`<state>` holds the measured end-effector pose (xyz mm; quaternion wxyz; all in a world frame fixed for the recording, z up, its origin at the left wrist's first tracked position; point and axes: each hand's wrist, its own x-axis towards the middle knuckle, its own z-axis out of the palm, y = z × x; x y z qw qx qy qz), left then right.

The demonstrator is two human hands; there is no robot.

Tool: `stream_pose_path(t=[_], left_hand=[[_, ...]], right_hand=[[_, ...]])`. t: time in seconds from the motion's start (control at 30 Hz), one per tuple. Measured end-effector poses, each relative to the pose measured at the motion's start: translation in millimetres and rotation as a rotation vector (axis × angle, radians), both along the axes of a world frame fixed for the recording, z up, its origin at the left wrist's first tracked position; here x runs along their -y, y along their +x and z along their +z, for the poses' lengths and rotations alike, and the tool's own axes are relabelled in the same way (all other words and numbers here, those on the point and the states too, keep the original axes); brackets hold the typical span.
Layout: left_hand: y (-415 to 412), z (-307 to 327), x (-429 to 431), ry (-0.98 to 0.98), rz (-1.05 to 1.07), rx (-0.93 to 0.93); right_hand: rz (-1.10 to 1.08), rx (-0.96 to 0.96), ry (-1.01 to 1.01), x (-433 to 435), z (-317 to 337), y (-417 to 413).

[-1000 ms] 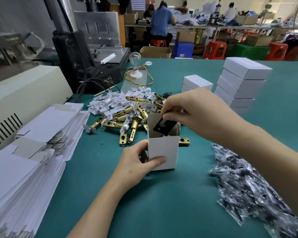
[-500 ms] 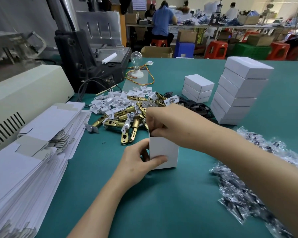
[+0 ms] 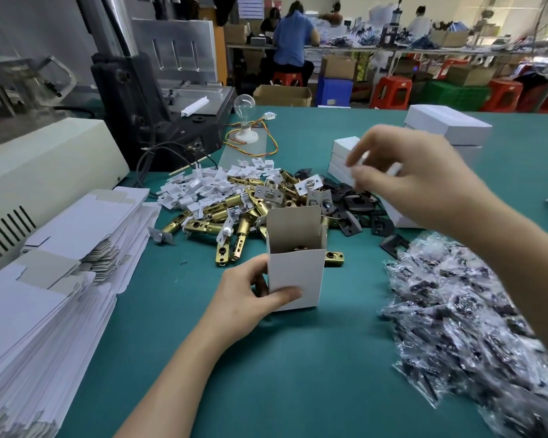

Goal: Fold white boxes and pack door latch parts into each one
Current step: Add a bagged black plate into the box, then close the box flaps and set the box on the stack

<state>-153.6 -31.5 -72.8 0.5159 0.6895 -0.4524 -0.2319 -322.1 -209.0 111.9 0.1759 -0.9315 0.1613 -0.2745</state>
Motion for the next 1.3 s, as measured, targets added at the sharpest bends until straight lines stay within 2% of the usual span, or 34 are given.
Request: stream_pose_path(t=[0.03,0.17,0.23,0.3,0.47,0.57,0.63,0.77,0.83,0.9,1.07,1.13,1.3], left_hand=[[0.4,-0.4,0.1,-0.001,-0.001,0.001],[0.9,-1.6,0.4,-0.013,-0.011,-0.005],[1.2,-1.9,0.5,-0.020,-0.010,-0.003],[1.6,-2.1,0.6,-0.024,-0.007,-0.005],[1.0,-1.3,0.4,-0.027,-0.014,-0.004],[0.0,0.2,0.2,-0.021,-0.009,-0.011],[0.3,1.1,0.7,-0.017,-0.004,-0.014],[-0.7,2.5,0.0,-0.012,-0.003,-0.017],[-1.1,2.5,-0.6,-0.015,-0.001,-0.019],[-0.9,2.7,-0.4,-0.020,0.008,-0.033],[-2.7,4.1,-0.8,-0.040,0.028,-0.020],[-2.8,5.3,-1.7,-0.066,0.051,0.024],[-4.6,10.7,-3.2,-0.132,0.115,0.103]], right_hand=[[-0.033,-0.130,-0.041,8.1,1.4,-7.5],[0.023,-0.897,-0.088,8.0,-20.5,-27.9],[0.046,-1.086,-0.131,2.5,-39.8,-34.1],[0.006,-1.140,-0.200,-1.8,-52.0,-35.8],[-0.065,-1.101,-0.374,-6.8,-64.5,-28.9],[-0.092,-0.934,-0.343,-1.5,-59.2,-24.9],[-0.090,-0.703,-0.201,4.5,-50.2,-23.4],[0.000,0.005,0.269,2.7,-29.8,-15.0],[0.060,0.176,0.461,-8.7,-24.1,-4.6],[0.088,0.179,0.462,-22.5,-26.3,8.7],[0.001,-0.154,-0.137,-47.0,-39.8,26.9],[-0.008,-0.238,-0.206,-53.8,-40.5,32.7],[0.003,-0.332,-0.221,-60.7,-35.3,48.6]])
